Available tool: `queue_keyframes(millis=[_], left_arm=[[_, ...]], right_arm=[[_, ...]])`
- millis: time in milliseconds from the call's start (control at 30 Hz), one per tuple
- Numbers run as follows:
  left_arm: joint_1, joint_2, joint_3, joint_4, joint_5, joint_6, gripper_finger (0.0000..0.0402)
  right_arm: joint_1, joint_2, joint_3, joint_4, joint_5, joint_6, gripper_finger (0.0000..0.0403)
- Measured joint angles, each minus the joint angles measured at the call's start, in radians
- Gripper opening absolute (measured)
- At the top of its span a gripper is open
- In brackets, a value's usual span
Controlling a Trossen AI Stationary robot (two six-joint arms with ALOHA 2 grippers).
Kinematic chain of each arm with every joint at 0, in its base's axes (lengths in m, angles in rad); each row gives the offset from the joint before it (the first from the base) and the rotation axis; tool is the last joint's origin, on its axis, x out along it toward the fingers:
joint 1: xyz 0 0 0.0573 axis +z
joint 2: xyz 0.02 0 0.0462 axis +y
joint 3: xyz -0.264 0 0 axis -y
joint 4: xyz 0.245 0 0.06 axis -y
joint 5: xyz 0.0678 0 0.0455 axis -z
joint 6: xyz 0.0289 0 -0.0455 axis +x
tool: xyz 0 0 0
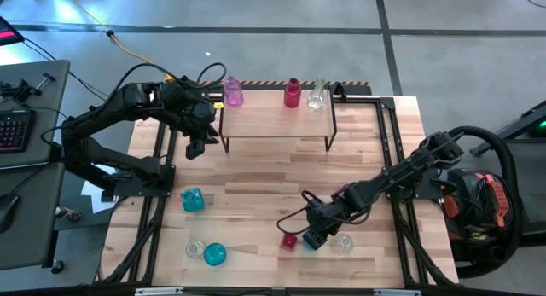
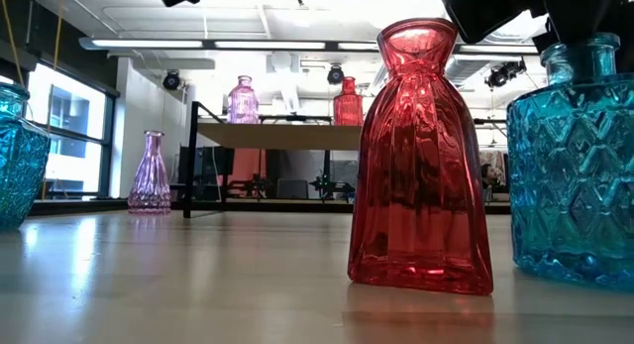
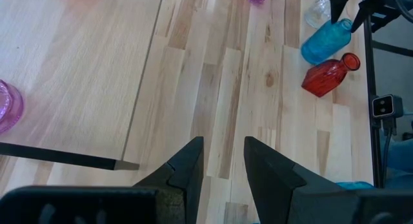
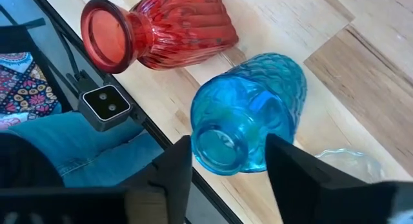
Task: Sort vases onto shelf
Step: Put the bottom right blue vase on the shelf
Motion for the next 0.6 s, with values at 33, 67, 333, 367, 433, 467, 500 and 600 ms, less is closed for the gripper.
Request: queue_keyframes(millis=[33,67,333,367,433,467,500,600], left_arm=[[0.000,0.000,0.000,0.000,0.000,0.000,0.0104],[0.000,0.000,0.000,0.000,0.000,0.000,0.0104],[0.000,0.000,0.000,0.000,0.000,0.000,0.0104],[0.000,0.000,0.000,0.000,0.000,0.000,0.0104],[0.000,0.000,0.000,0.000,0.000,0.000,0.0104],[0.000,0.000,0.000,0.000,0.000,0.000,0.0104],[0.000,0.000,0.000,0.000,0.000,0.000,0.0104],[0.000,0.000,0.000,0.000,0.000,0.000,0.0104]], right_arm=[[0.000,0.000,0.000,-0.001,0.000,0.005,0.0145],[0.000,0.000,0.000,-0.002,0.001,0.010,0.0138],[-0.011,0.000,-0.001,-0.038,0.027,0.044,0.0107],[-0.016,0.000,-0.001,-0.043,0.027,0.044,0.0106],[-0.026,0.000,-0.001,-0.055,0.027,0.044,0.0103],[-0.032,0.000,-0.001,-0.063,0.027,0.042,0.0103],[-0.038,0.000,-0.001,-0.069,0.026,0.038,0.0103],[-0.055,0.000,-0.002,-0.076,0.016,0.018,0.0102]])
